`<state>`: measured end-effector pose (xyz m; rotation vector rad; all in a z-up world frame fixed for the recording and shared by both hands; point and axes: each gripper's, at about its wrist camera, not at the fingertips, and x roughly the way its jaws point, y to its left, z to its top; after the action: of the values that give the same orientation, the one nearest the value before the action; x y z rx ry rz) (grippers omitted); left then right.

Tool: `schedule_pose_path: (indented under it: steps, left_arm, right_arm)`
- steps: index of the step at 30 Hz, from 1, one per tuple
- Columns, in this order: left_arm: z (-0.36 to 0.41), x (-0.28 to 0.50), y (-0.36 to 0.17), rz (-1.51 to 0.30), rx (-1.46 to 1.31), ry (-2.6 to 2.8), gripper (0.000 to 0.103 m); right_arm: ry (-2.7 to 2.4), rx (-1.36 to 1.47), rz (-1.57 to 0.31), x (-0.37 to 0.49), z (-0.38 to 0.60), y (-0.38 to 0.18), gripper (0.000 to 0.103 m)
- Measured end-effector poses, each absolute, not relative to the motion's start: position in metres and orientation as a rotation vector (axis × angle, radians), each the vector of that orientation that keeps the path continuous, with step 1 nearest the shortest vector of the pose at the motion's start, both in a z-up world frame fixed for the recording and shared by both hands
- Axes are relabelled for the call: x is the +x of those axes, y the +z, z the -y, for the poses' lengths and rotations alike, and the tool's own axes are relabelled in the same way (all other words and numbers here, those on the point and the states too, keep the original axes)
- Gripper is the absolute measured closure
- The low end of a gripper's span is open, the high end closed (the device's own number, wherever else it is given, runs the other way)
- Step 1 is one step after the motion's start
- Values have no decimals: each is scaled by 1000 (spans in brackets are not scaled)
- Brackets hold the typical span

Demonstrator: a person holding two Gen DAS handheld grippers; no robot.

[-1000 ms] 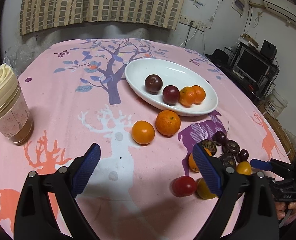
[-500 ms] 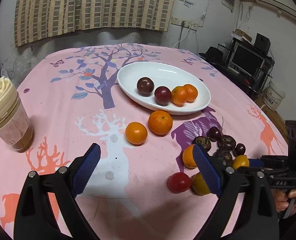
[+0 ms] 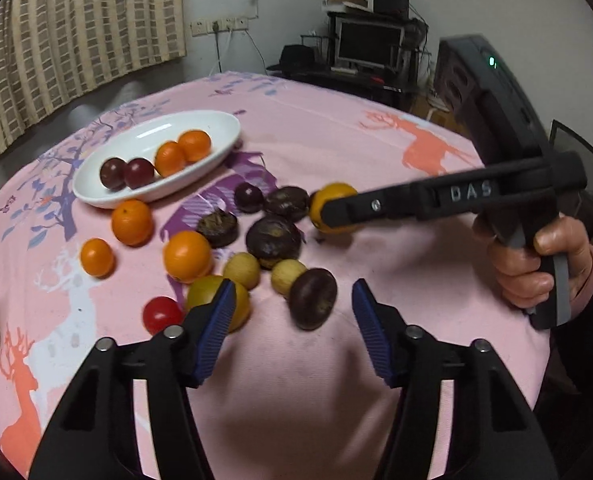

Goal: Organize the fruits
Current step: 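Grasp a dark brown fruit with the left tool while the right tool grasps a yellow-orange citrus, then carry both fruits onto the white plate and open both tools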

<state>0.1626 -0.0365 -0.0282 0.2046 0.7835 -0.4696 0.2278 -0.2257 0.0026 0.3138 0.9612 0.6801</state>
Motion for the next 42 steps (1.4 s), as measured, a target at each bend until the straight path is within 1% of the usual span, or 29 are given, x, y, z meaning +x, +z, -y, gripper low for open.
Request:
schedule_pose_path:
  steps: [1,8,10,12,23,31,32,33,38,42]
  left_arm:
    - [39,165,-31,-800,204,-471,51]
    - [44,180,-42,-875,180,-456,53]
    - [46,183,-46,-904,173,-470,65]
    - [47,186,-49,-929,162,-489,69]
    - [47,186,-49,-914,157,-477,70]
    - [28,180,-29,-859,102,-482,71]
    - [24,181,-27,-858,88,-484,74]
    - [18,184,-25,-860,78,-484,79]
    - [7,187,-33,-902,65,-490,80]
    - [13,179,-36,-879,123,-491,80]
  right_arm:
    - [680,317,-960,228,227,2,63]
    - [686,324,-953,226,228,3,63]
    - [685,326,-951,226,228,3,63]
    - [687,328,-948,226,228,4,63]
    - [687,343,-929,224,233,5,63]
    - [680,293,-914,221,227,11,63]
    - [673,278,-911,221,225,12,63]
    - [668,256,-909,222,223,14,63]
    - [670,213,-904,225,215,16,63]
    - [679,247,-926,228,218,9,63]
